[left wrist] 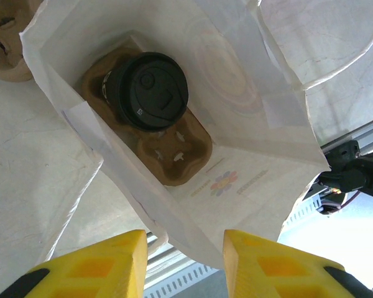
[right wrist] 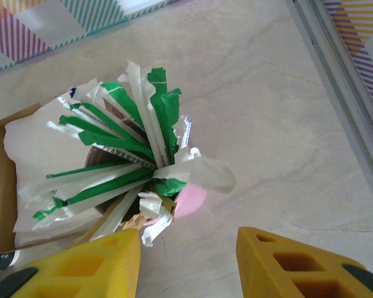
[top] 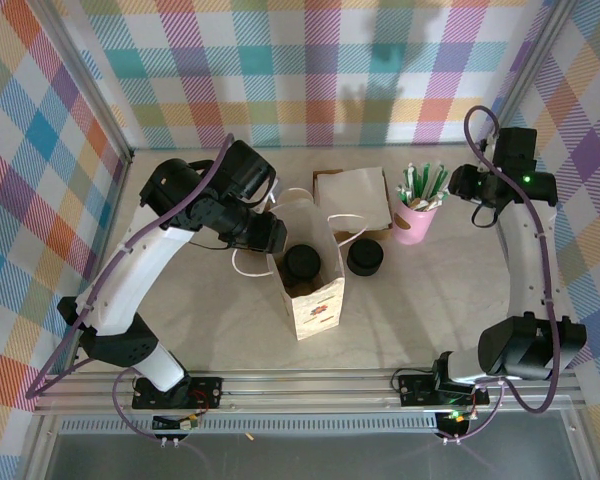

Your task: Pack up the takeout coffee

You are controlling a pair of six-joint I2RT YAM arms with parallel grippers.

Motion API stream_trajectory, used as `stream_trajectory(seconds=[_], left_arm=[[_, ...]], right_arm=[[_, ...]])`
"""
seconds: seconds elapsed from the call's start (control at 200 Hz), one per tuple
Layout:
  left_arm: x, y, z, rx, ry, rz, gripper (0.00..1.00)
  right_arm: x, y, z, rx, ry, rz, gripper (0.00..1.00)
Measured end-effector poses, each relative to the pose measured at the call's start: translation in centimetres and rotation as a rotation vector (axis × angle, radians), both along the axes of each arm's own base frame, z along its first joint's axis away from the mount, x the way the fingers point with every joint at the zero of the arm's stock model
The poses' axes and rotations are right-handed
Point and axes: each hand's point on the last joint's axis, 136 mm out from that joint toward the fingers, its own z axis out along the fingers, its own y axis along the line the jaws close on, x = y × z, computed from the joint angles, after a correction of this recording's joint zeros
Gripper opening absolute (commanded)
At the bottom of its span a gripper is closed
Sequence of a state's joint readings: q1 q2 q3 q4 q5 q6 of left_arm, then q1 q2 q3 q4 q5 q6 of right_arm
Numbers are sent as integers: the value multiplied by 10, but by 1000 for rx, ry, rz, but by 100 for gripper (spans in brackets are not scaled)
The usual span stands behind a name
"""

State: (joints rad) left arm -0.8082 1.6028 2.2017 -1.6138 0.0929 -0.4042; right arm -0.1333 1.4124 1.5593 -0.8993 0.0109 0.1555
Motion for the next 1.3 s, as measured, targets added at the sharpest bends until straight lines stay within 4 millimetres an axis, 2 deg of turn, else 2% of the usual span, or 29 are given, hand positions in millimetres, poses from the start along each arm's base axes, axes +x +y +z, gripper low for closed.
stream_trajectory(seconds=[0.49, 0.76, 1.305], left_arm=[[-4, -4, 1, -16, 12, -28, 37], [-4, -8, 5, -35, 8, -49, 37], [-2, -16, -3, -28, 46, -62, 36]], right_arm=[[33, -16, -24, 62, 9, -70, 45], [35, -15, -27, 71, 15, -69, 46], [42, -16, -37, 72, 33, -65, 42]])
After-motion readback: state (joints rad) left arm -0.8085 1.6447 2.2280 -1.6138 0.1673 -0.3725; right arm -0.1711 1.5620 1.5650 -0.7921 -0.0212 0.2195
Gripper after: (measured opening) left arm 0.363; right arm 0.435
